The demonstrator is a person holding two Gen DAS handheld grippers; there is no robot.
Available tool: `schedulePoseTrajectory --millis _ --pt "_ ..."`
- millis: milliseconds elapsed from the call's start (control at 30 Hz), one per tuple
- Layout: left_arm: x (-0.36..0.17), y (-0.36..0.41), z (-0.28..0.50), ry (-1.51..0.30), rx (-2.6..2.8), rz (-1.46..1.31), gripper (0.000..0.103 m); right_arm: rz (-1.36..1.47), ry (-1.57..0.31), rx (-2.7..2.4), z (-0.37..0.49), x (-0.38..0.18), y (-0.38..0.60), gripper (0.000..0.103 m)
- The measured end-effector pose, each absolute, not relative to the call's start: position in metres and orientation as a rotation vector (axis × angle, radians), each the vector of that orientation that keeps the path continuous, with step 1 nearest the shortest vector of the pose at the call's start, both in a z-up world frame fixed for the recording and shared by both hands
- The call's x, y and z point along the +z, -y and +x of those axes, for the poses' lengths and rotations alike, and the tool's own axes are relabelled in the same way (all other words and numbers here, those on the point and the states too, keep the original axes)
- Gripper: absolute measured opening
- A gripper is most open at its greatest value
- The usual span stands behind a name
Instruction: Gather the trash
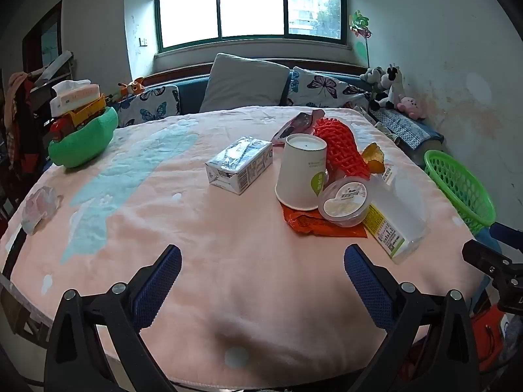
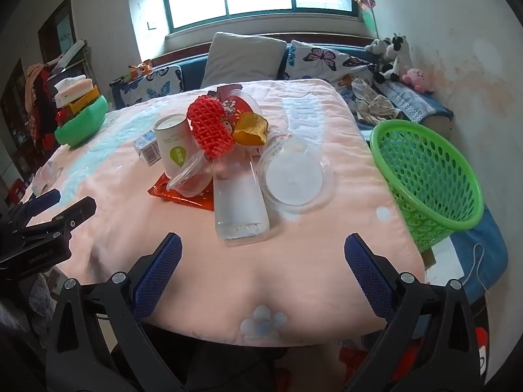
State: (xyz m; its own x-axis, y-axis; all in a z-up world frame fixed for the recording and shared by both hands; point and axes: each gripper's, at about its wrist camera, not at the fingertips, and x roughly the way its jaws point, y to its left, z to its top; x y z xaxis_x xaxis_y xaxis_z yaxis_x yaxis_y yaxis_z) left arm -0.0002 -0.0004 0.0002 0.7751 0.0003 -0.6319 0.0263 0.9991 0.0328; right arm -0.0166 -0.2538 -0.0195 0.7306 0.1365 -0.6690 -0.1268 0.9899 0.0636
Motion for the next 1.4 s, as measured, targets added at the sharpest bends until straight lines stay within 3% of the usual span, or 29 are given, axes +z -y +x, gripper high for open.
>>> schedulePoseTrajectory --millis 1400 --pt "-0.004 0.009 0.008 -0.694 -0.029 0.045 0.097 0.009 -0.745 0.146 -0.005 -0.018 0.254 0.099"
